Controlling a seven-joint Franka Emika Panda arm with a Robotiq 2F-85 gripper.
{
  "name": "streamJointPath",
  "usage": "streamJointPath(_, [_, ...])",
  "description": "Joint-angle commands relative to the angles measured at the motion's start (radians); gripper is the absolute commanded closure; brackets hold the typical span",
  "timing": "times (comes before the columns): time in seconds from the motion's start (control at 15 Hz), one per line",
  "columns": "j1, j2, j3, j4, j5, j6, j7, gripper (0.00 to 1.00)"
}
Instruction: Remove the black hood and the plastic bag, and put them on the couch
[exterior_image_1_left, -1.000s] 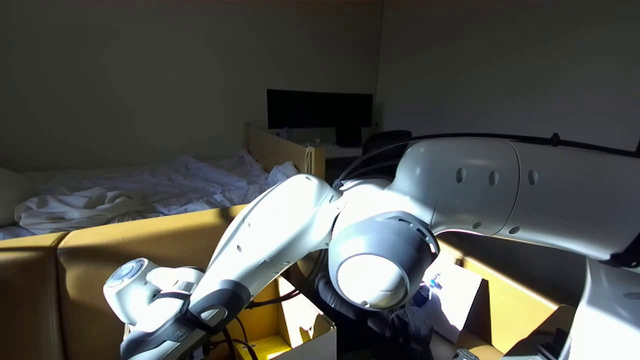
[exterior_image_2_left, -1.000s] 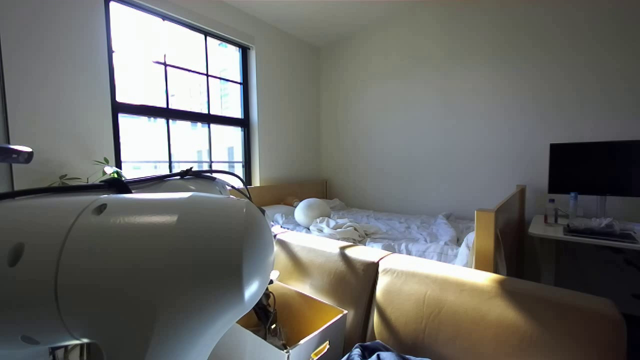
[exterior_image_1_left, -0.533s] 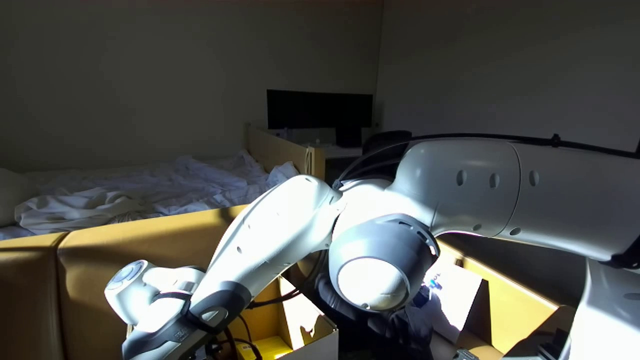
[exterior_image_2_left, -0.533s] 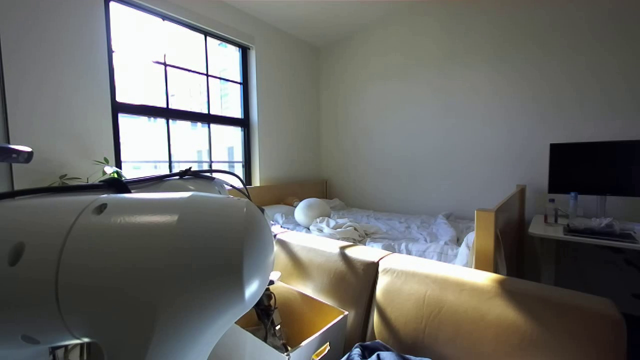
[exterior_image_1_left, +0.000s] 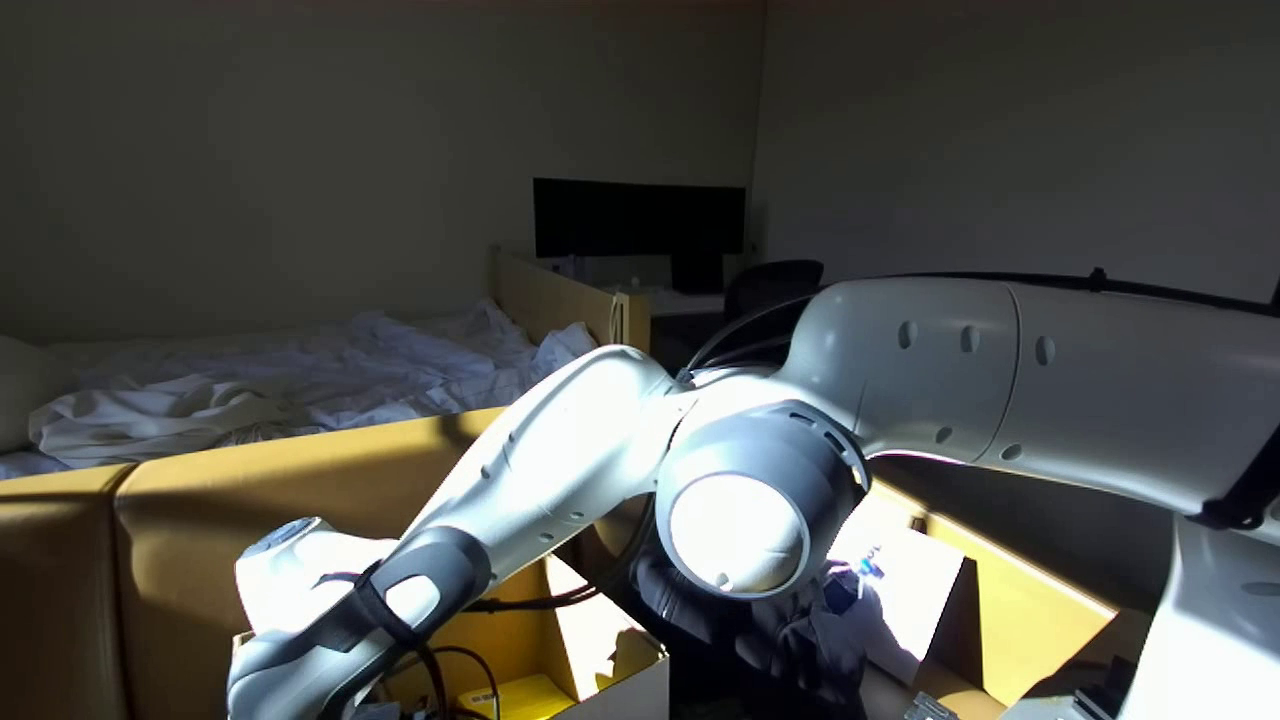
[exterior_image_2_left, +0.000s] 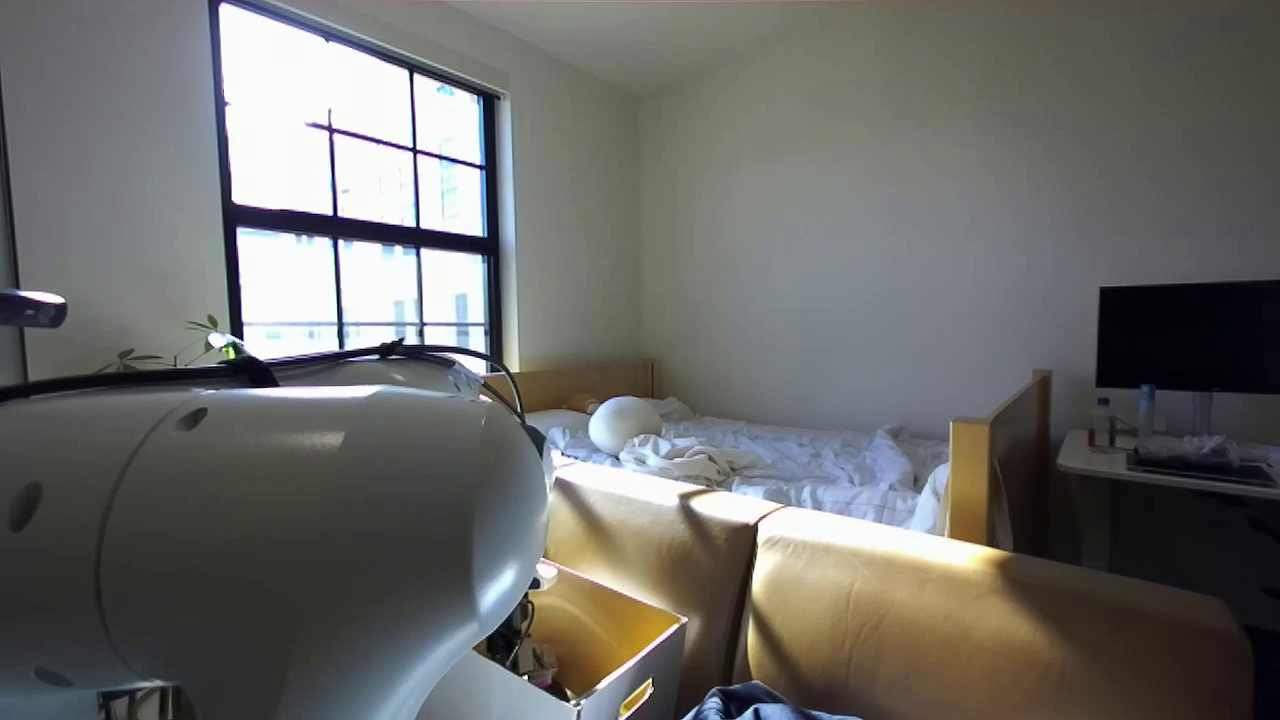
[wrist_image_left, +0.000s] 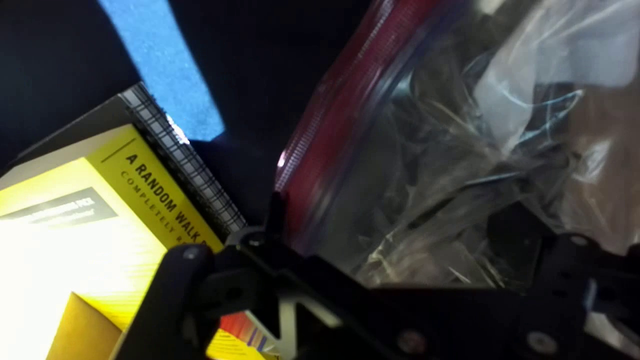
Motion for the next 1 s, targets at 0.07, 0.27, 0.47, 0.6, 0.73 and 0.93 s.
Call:
streamJointPath(0.07, [-0.021, 0.001, 0.044, 0.018, 0.055, -0.049, -0.068, 0.33])
streamJointPath(0.27, [0.003, -0.001, -0.007, 0.019, 0.024, -0.047, -0.02, 0.53])
streamJointPath(0.47, [0.019, -0.002, -0.045, 0.02, 0.003, -0.024, -0.01, 0.72])
streamJointPath(0.6, [0.024, -0.002, -0.056, 0.021, 0.0, -0.02, -0.012, 0.85])
streamJointPath(0.73, [0.027, -0.002, -0.06, 0.022, 0.001, -0.02, -0.013, 0.98])
streamJointPath(0.93, [0.027, -0.002, -0.059, 0.021, 0.003, -0.003, -0.018, 1.0])
